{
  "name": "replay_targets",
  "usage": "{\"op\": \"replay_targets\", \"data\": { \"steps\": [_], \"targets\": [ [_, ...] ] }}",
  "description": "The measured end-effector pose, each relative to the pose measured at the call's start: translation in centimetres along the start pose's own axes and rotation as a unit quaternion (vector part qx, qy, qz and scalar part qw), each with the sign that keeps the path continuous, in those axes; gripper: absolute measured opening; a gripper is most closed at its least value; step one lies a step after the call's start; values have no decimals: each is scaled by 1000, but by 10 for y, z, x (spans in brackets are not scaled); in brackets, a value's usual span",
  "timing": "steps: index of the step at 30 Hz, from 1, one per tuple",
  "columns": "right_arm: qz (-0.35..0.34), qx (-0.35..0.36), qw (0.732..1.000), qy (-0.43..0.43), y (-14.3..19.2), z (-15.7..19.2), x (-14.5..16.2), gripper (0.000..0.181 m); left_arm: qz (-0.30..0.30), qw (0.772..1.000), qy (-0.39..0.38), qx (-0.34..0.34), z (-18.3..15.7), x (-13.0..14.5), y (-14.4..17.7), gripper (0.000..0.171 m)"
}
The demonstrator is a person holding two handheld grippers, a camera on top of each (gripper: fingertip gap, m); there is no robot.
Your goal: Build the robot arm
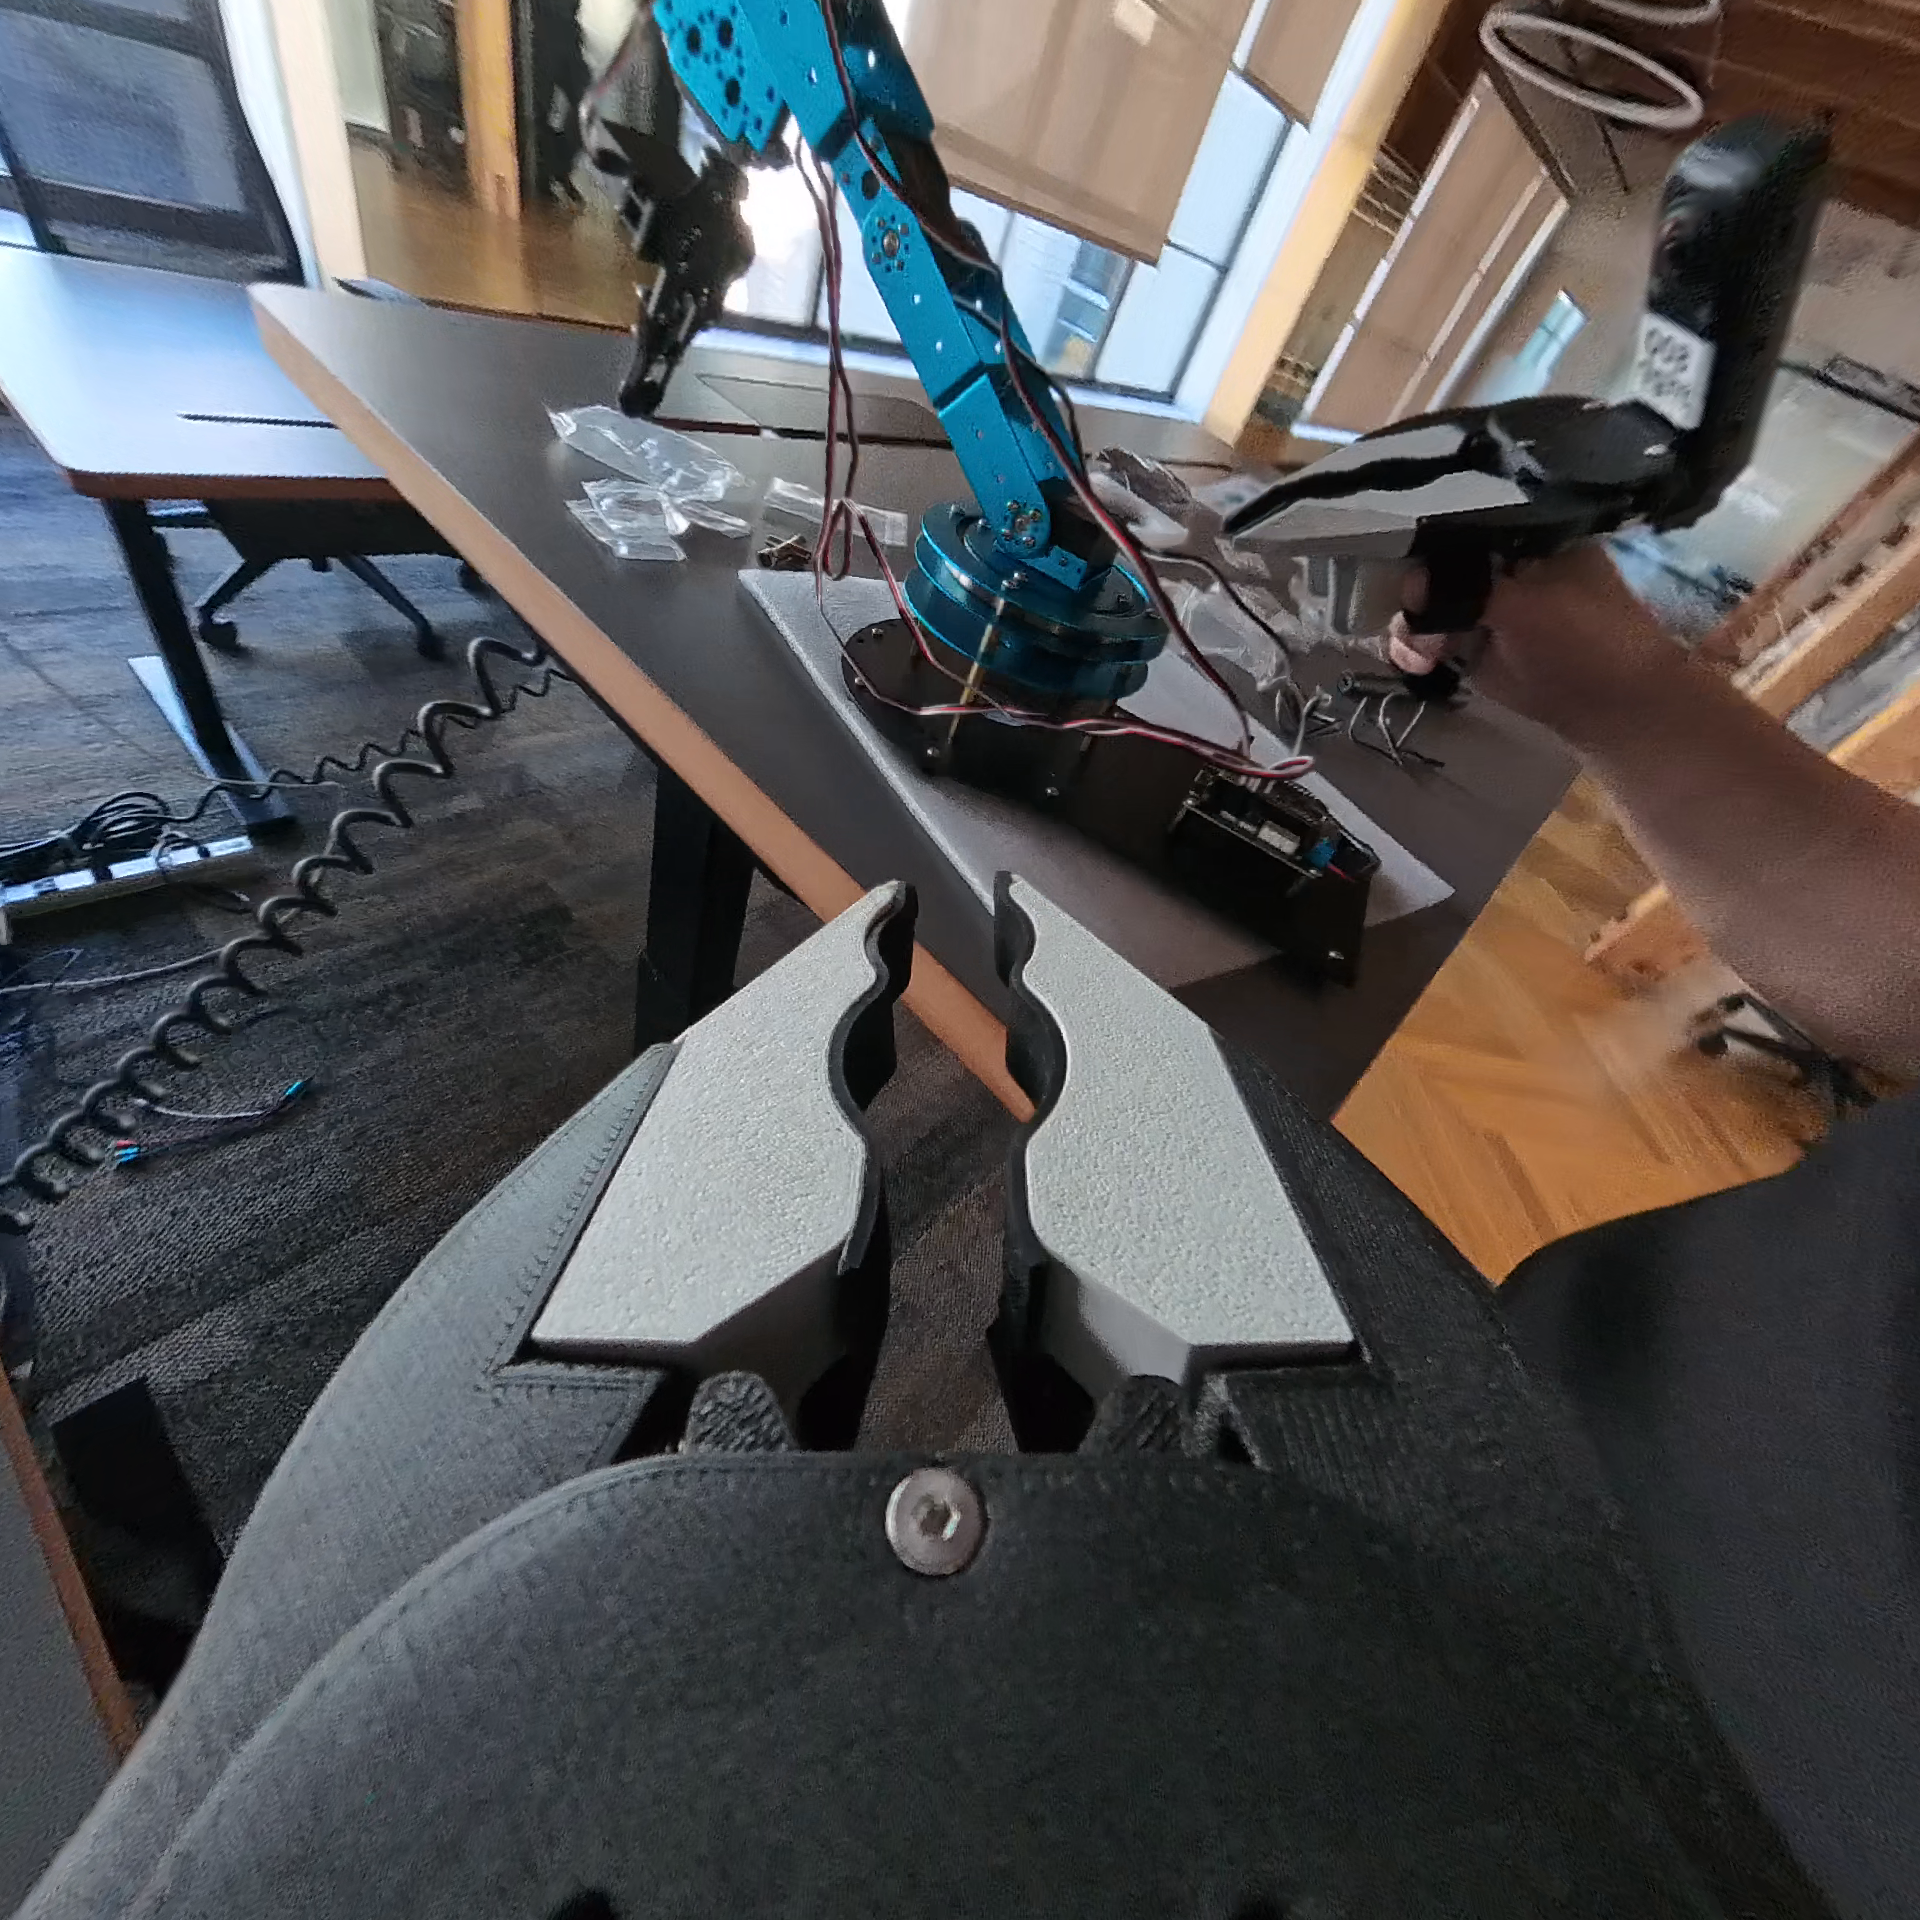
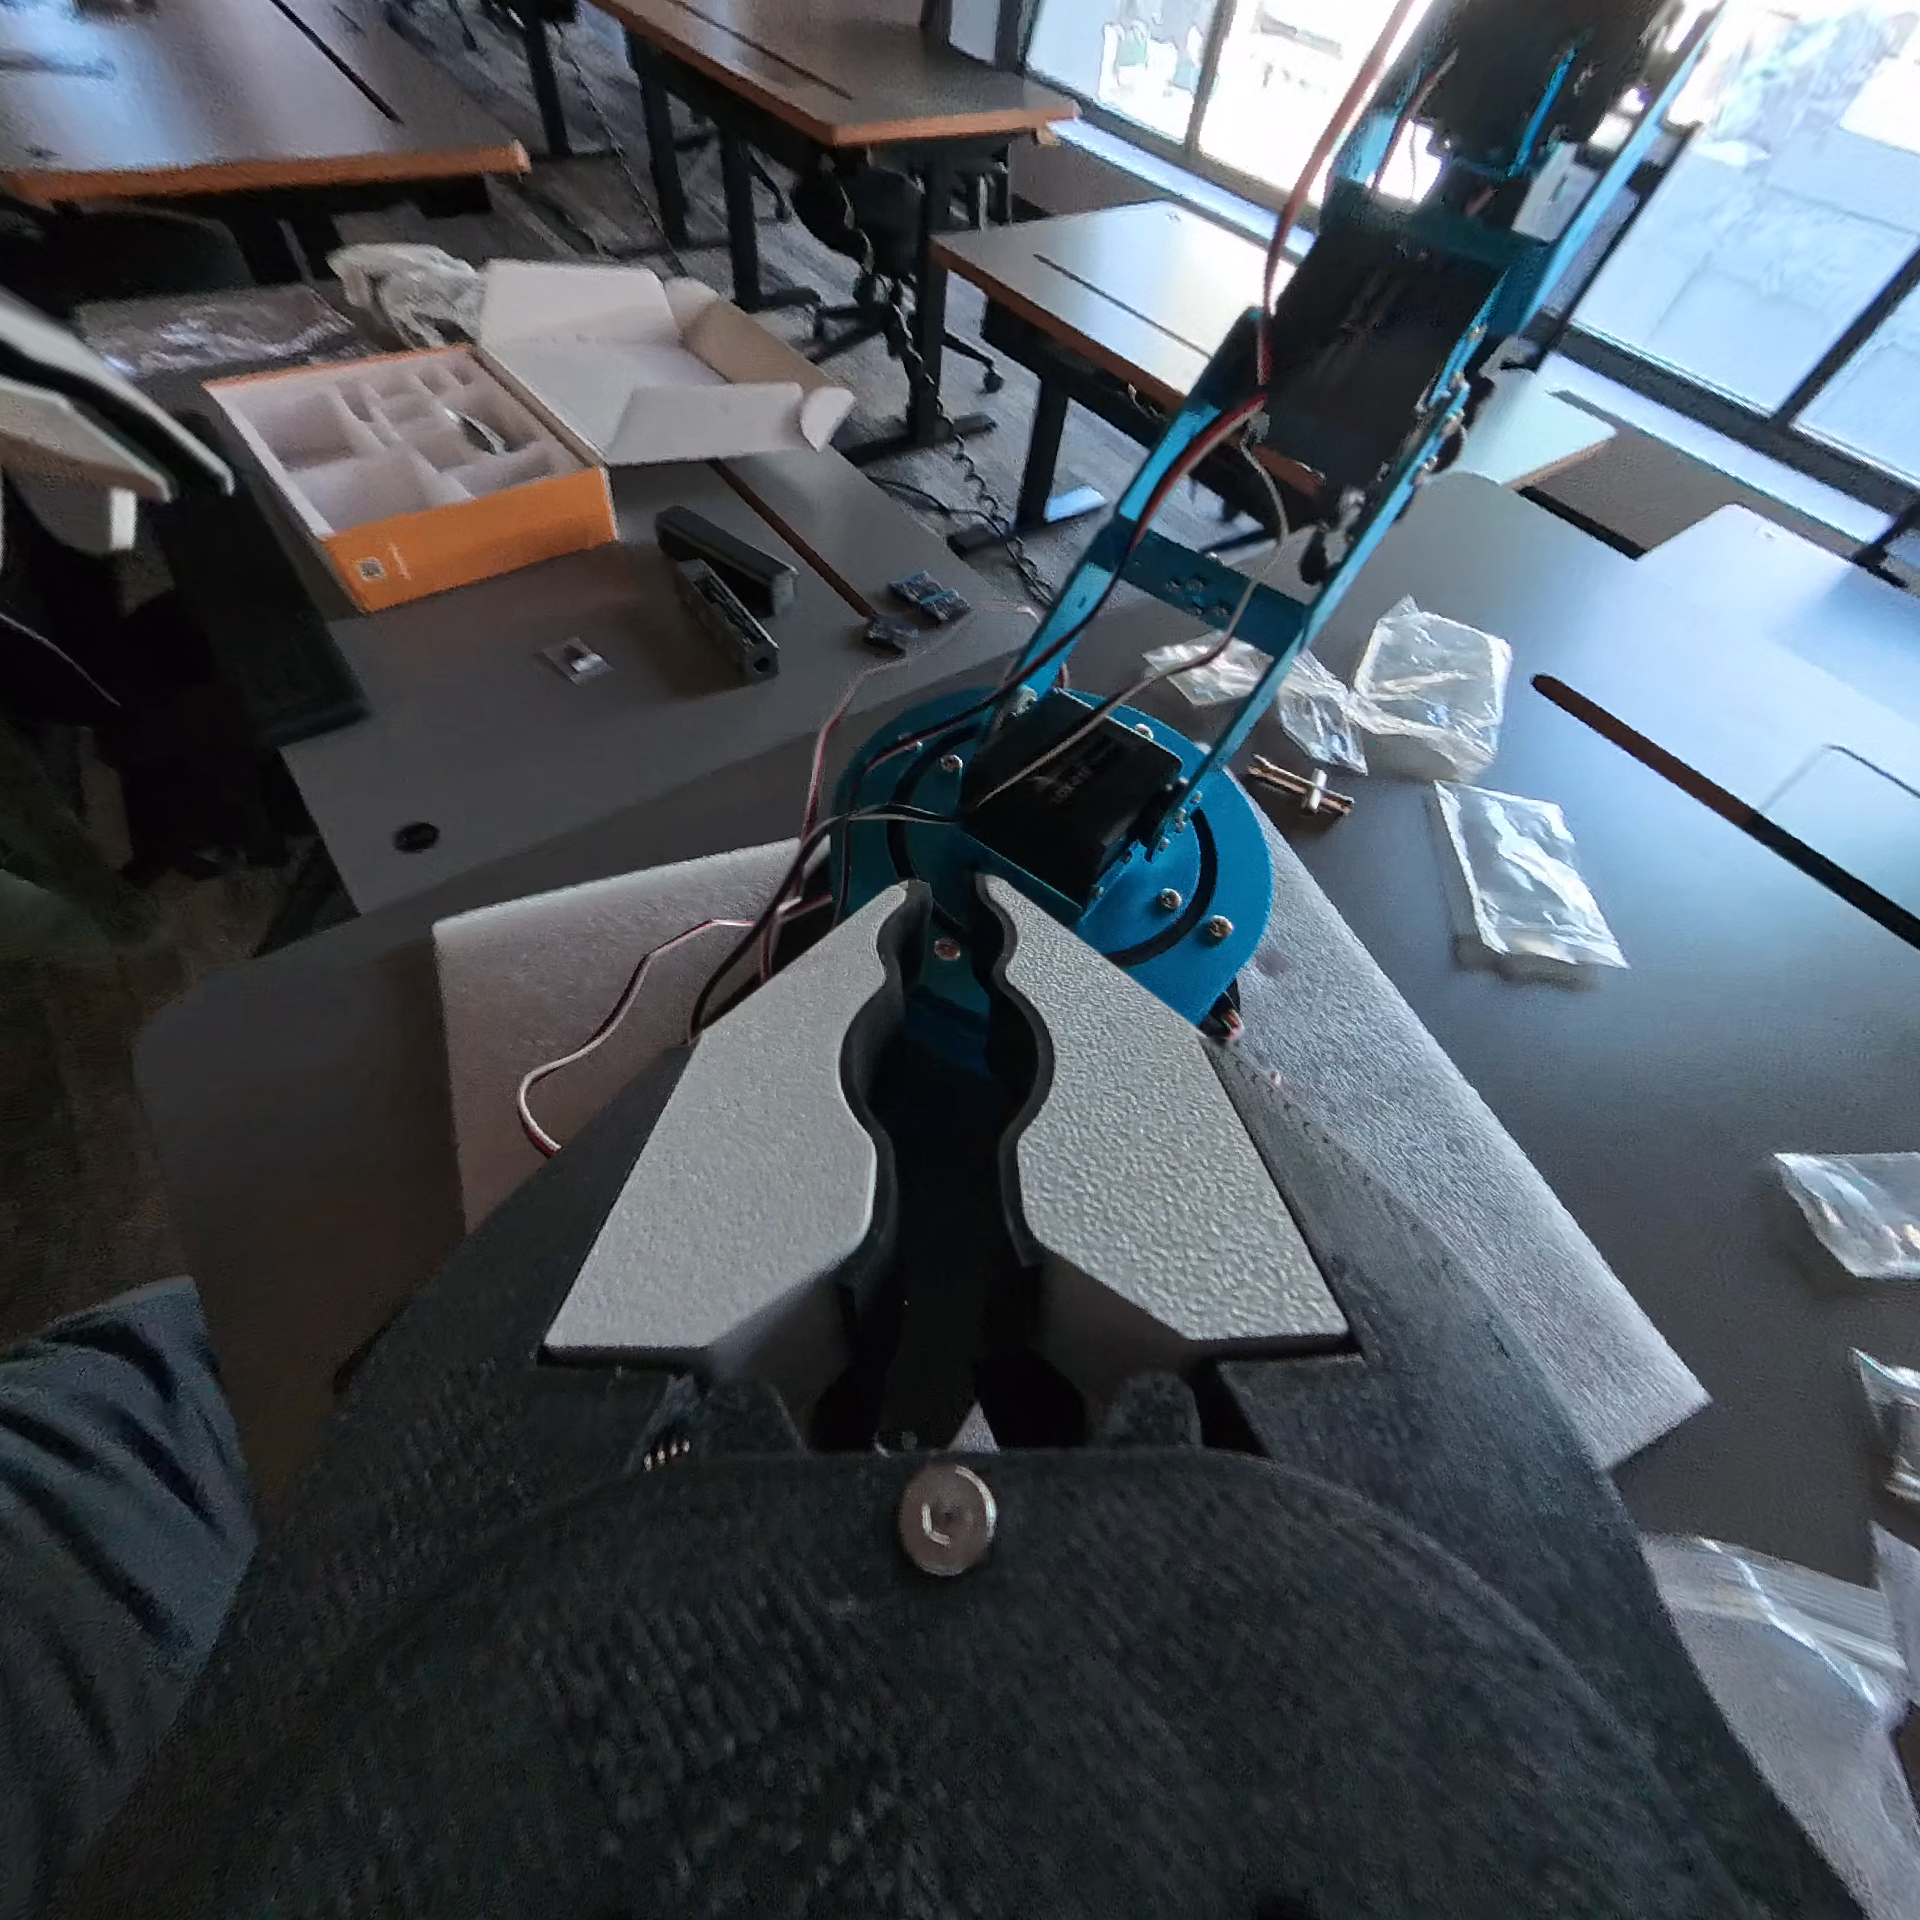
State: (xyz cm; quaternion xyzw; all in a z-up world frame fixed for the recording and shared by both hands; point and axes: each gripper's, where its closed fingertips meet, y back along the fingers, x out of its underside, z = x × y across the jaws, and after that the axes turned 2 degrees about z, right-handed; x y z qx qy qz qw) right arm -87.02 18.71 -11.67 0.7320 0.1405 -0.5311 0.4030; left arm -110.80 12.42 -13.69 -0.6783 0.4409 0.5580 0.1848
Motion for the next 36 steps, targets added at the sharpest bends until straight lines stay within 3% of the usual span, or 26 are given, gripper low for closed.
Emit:
{"op": "replay_targets", "data": {
  "steps": [4, 9, 12, 22, 26, 30, 33, 36],
  "targets": [
    [31, 71, 997, -1, -3, -10, -3, 5, 28, 995, -51, 78, 29, -23, -38, 13],
    [60, 200, 976, -63, -2, -20, -13, 6, 71, 976, -127, 164, 81, -37, -76, 13],
    [67, 227, 967, -96, -7, -9, -21, 6, 90, 960, -140, 226, 91, -49, -88, 15],
    [95, 291, 946, -111, -15, -18, -21, 5, 93, 933, -164, 305, 109, -69, -161, 16],
    [110, 312, 936, -124, -12, -23, -19, 5, 92, 906, -196, 363, 102, -72, -192, 15],
    [125, 344, 916, -163, -7, -33, -14, 5, 104, 861, -244, 433, 97, -68, -218, 15],
    [147, 375, 897, -185, -7, -38, -11, 5, 110, 845, -277, 444, 117, -71, -246, 18],
    [152, 418, 867, -225, -8, -41, -15, 5, 110, 810, -248, 519, 132, -91, -254, 20]
  ]
}}
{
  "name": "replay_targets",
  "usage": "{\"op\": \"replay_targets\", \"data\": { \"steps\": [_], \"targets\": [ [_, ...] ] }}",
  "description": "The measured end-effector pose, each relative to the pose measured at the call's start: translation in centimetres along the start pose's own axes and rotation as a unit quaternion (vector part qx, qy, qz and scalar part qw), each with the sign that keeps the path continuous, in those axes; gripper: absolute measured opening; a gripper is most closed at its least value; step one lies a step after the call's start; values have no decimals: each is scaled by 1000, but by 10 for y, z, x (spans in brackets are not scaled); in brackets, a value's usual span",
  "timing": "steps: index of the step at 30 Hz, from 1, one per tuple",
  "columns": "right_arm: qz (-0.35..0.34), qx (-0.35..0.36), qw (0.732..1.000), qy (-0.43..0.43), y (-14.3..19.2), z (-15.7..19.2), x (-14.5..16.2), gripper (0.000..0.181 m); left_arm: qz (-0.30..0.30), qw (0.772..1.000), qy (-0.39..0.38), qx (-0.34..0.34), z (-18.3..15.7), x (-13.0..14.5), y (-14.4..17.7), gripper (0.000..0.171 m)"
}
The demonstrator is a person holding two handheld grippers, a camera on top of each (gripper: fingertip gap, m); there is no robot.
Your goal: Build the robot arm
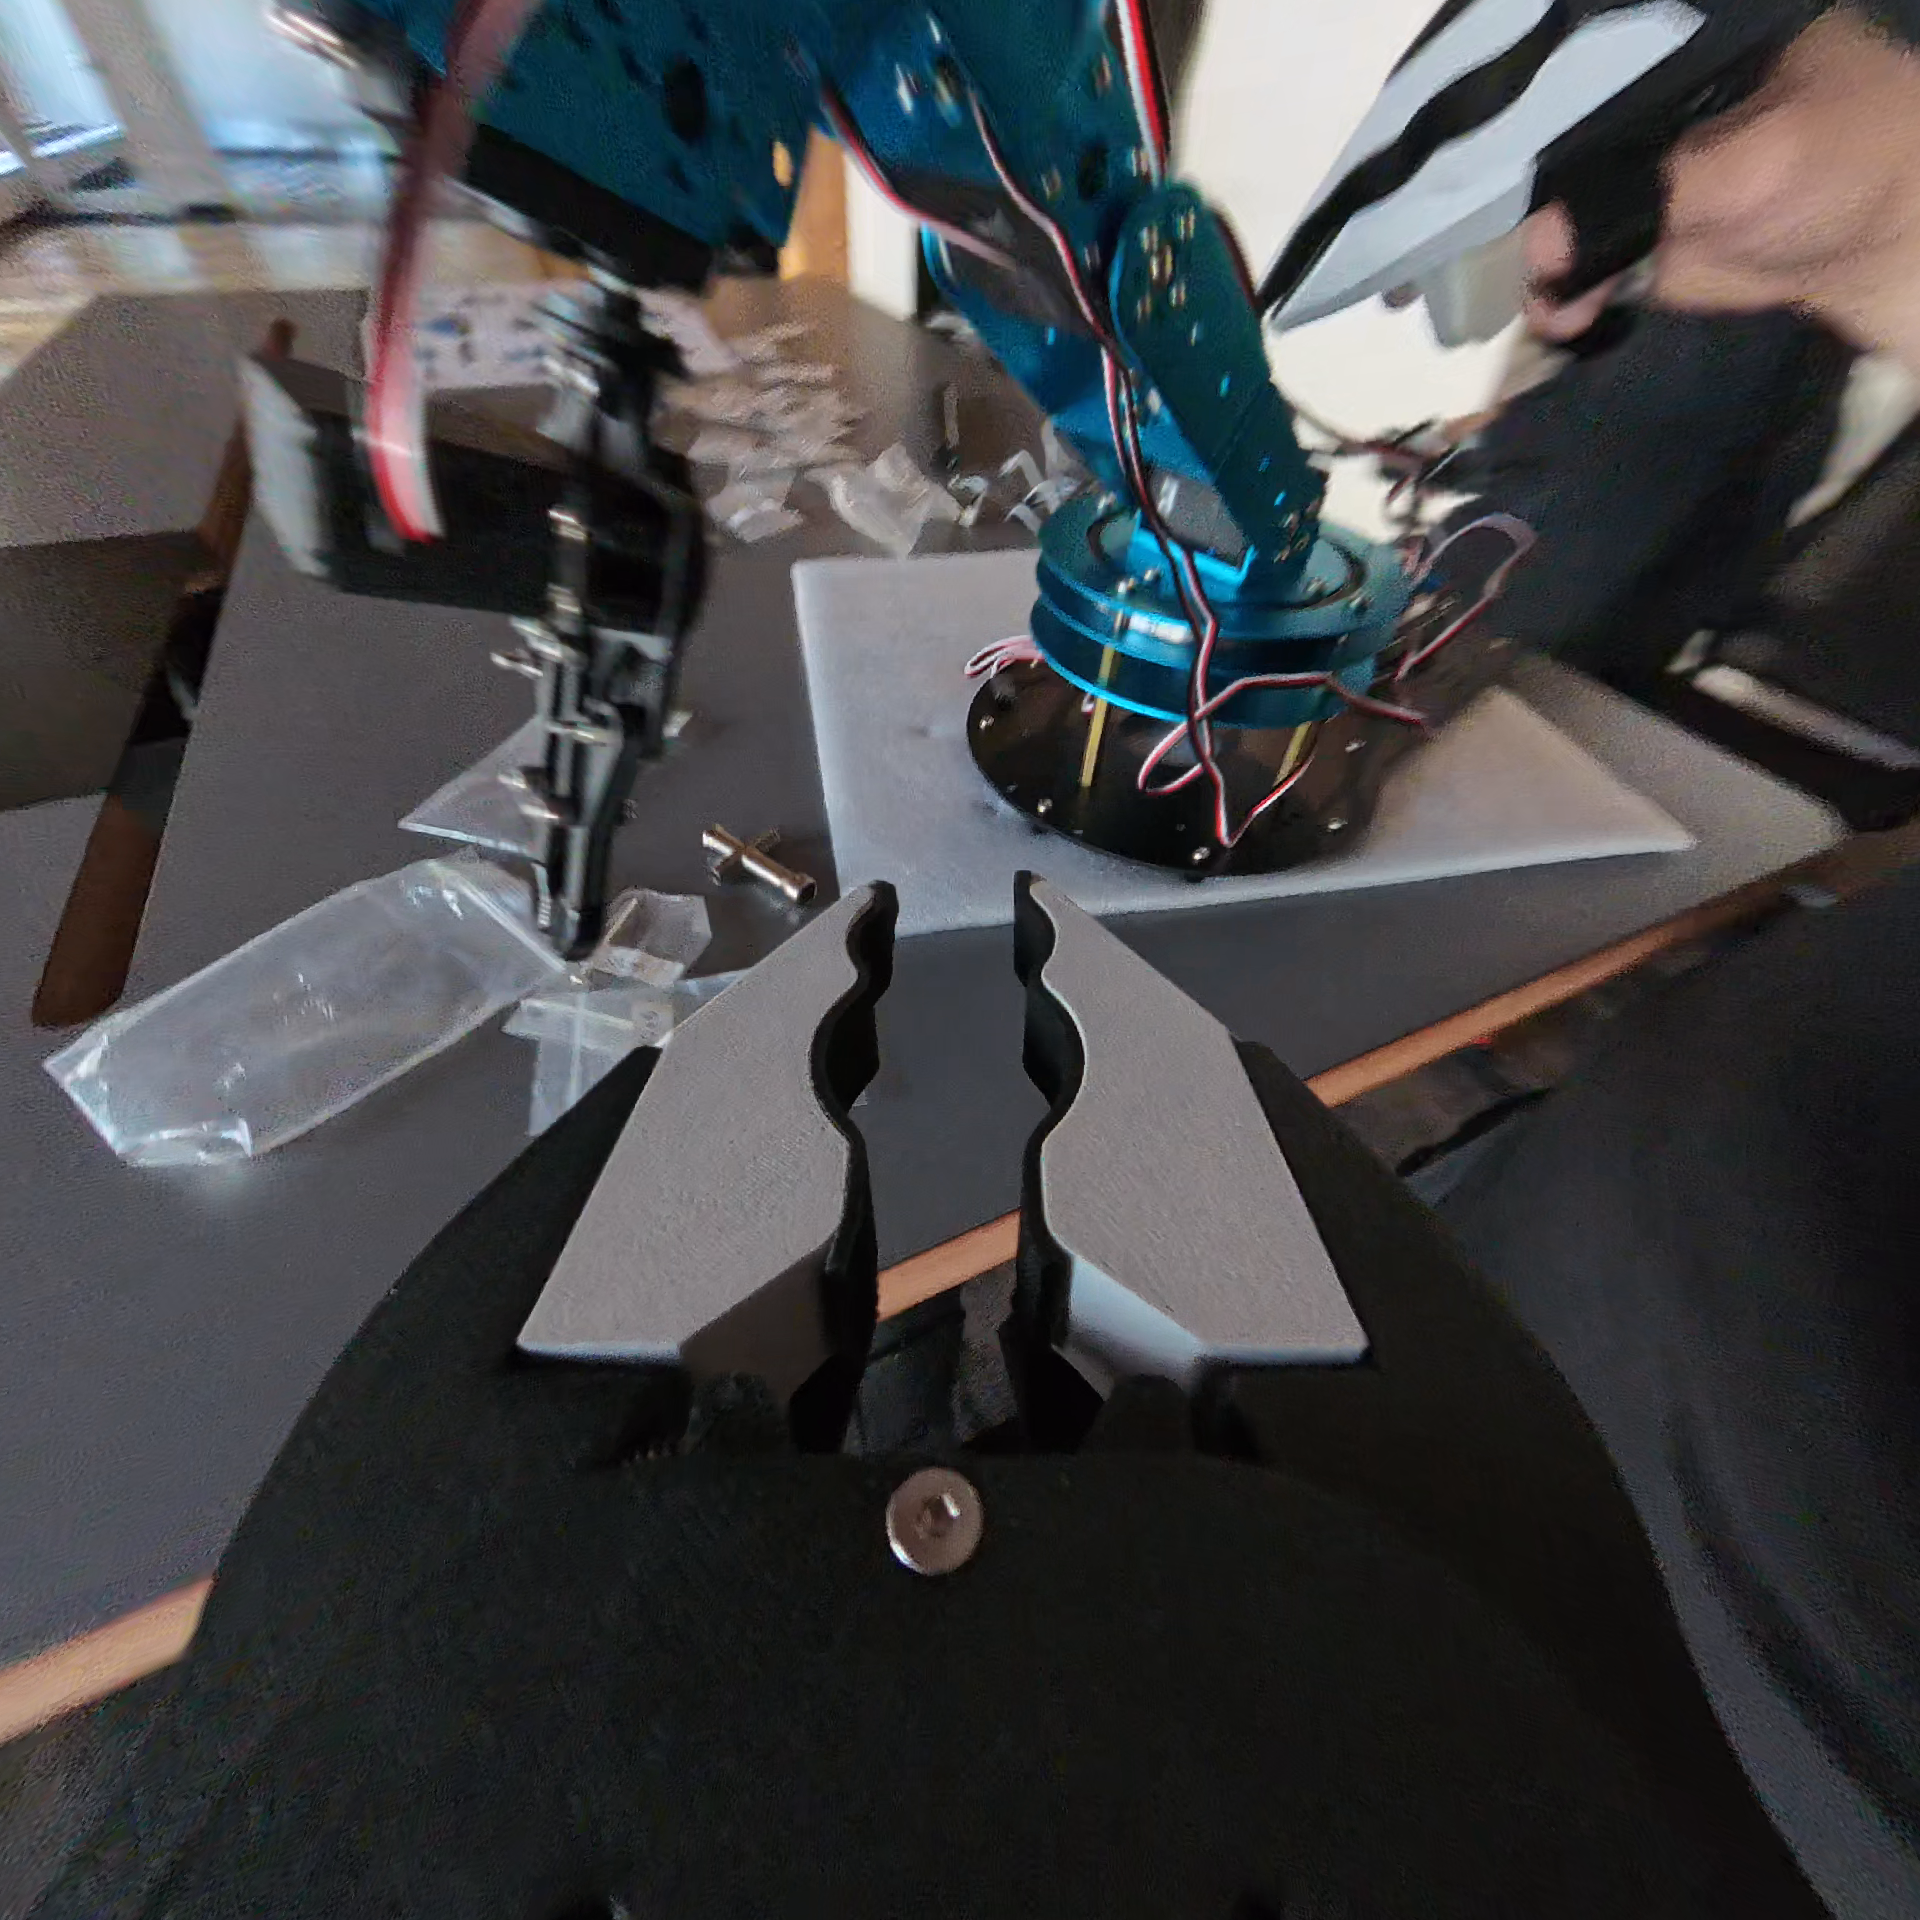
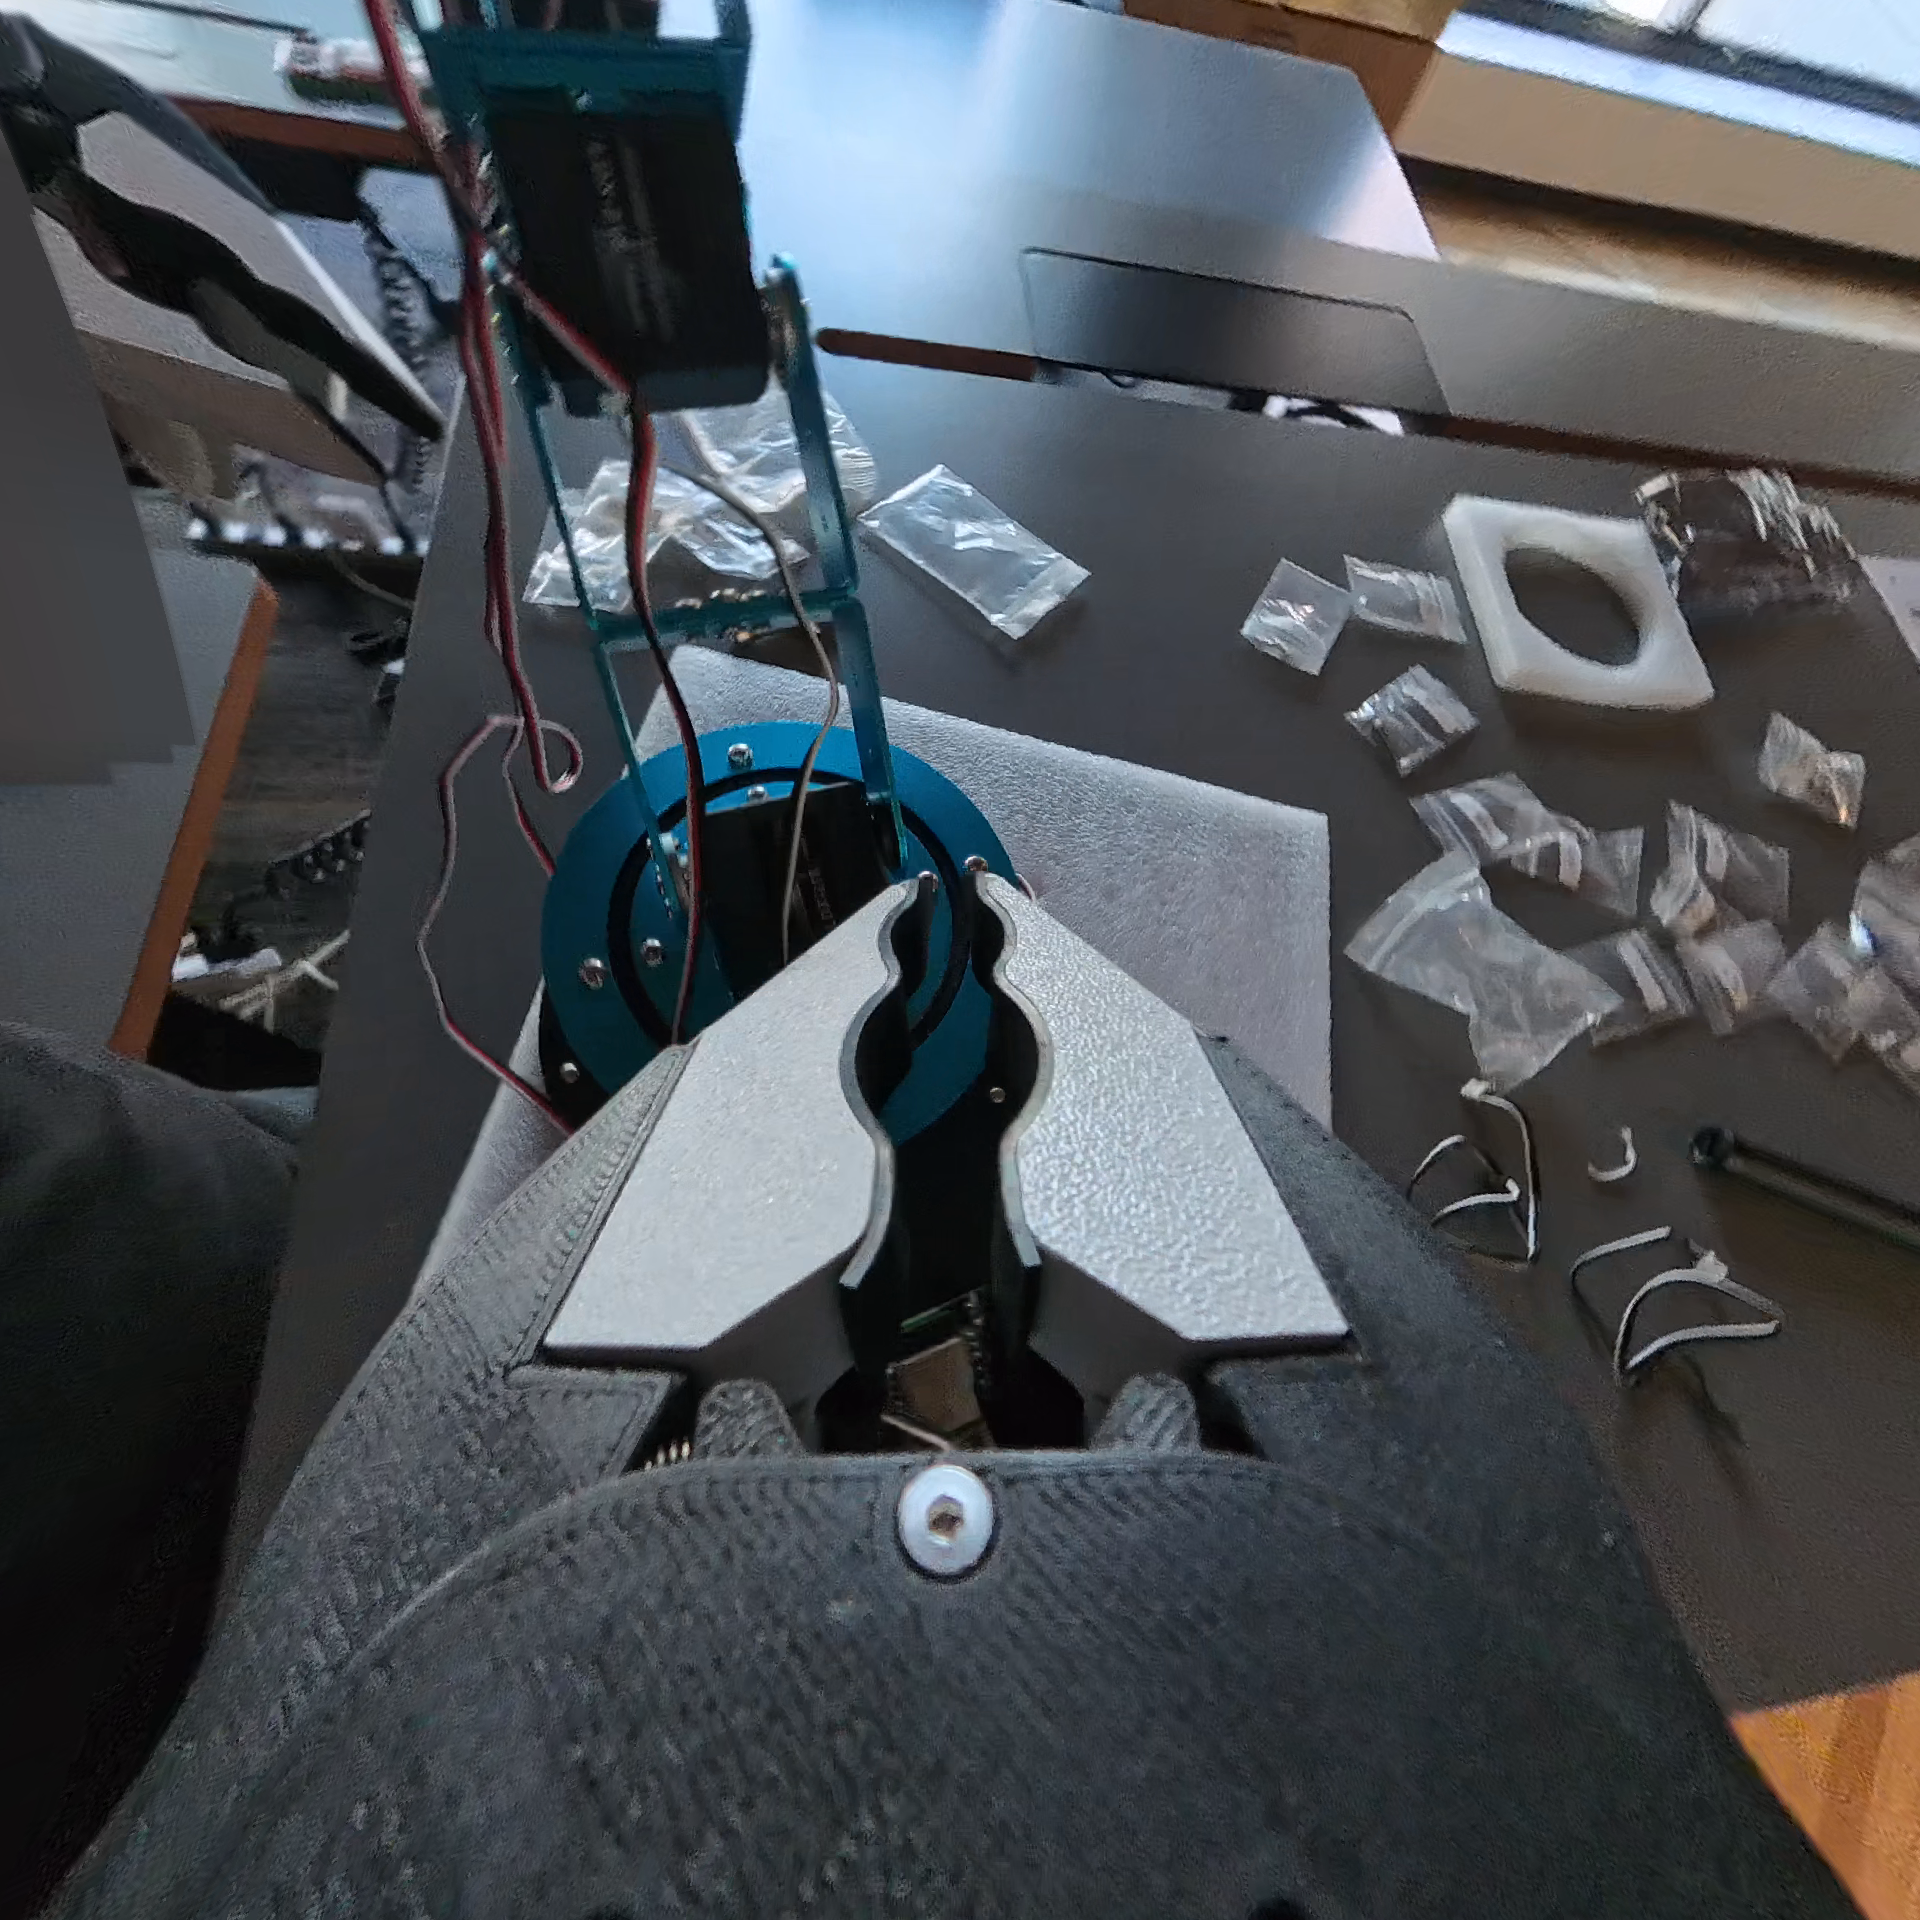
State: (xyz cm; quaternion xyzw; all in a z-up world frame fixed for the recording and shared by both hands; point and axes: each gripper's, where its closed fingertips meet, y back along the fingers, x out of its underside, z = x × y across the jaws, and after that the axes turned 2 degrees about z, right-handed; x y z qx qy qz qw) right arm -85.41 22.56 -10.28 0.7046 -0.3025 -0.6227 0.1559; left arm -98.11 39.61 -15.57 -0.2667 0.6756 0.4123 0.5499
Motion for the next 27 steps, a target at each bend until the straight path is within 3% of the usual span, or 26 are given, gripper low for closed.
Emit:
{"op": "replay_targets", "data": {
  "steps": [3, 8, 15, 22, 27],
  "targets": [
    [12, 41, 998, -49, 0, 2, -5, 5, -20, 998, -6, 58, 21, -8, 22, 20],
    [52, 108, 987, -107, 2, 0, -3, 6, -41, 996, -25, 69, 78, -12, 40, 20],
    [109, 167, 972, -128, 13, 3, -6, 6, -97, 992, -11, 84, 123, -16, 45, 20],
    [108, 165, 971, -135, 14, 0, -1, 5, -87, 993, 8, 76, 141, -18, 44, 18],
    [56, 134, 980, -137, 15, -8, -1, 6, -72, 996, 7, 45, 140, -33, 57, 17]
  ]
}}
